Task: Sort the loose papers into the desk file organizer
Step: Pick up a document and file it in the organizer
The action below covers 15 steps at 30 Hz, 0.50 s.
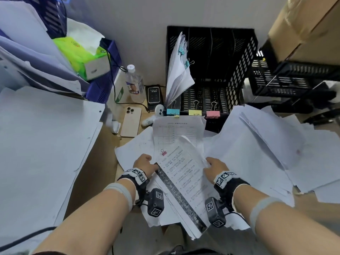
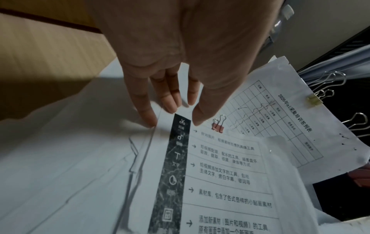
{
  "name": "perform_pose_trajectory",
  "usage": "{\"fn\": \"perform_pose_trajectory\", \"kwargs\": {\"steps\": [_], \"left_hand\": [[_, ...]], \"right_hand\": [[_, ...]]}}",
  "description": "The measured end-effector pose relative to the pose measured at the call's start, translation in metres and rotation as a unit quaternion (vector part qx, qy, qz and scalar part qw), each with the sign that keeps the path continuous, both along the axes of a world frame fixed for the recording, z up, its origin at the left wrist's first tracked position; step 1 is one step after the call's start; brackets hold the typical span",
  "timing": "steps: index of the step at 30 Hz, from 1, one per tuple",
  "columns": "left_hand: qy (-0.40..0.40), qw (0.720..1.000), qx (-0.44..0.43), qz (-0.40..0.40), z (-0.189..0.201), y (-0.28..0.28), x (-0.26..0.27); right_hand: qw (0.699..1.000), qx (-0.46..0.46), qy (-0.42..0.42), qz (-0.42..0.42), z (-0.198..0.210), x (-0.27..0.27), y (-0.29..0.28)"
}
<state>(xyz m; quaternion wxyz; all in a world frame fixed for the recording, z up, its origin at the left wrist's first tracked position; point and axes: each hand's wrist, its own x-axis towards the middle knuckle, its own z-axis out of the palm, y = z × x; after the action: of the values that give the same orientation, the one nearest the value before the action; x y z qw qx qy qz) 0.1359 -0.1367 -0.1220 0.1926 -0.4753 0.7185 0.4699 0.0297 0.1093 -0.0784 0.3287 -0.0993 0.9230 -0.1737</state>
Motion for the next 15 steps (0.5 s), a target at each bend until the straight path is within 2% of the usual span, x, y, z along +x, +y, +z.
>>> {"fn": "perform_pose_trajectory", "kwargs": {"steps": [5, 8, 11, 15], "left_hand": [[0.024, 0.998, -0.042, 0.039, -0.002, 0.008, 0.002], [0.038, 0.996, -0.059, 0.048, 0.01, 0.017, -0.005], [0.069, 0.996, -0.032, 0.054, 0.024, 0.025, -0.019], [0.124, 0.991, 0.027, -0.05, 0.049, 0.04, -0.042]], "right_hand": [[0.995, -0.078, 0.054, -0.022, 0.001, 0.001, 0.015], [0.983, -0.148, 0.05, -0.092, 0.007, -0.003, 0.027], [0.968, -0.194, 0.035, -0.155, 0.011, -0.009, 0.04], [0.95, -0.222, 0.016, -0.219, 0.023, -0.015, 0.056]]}}
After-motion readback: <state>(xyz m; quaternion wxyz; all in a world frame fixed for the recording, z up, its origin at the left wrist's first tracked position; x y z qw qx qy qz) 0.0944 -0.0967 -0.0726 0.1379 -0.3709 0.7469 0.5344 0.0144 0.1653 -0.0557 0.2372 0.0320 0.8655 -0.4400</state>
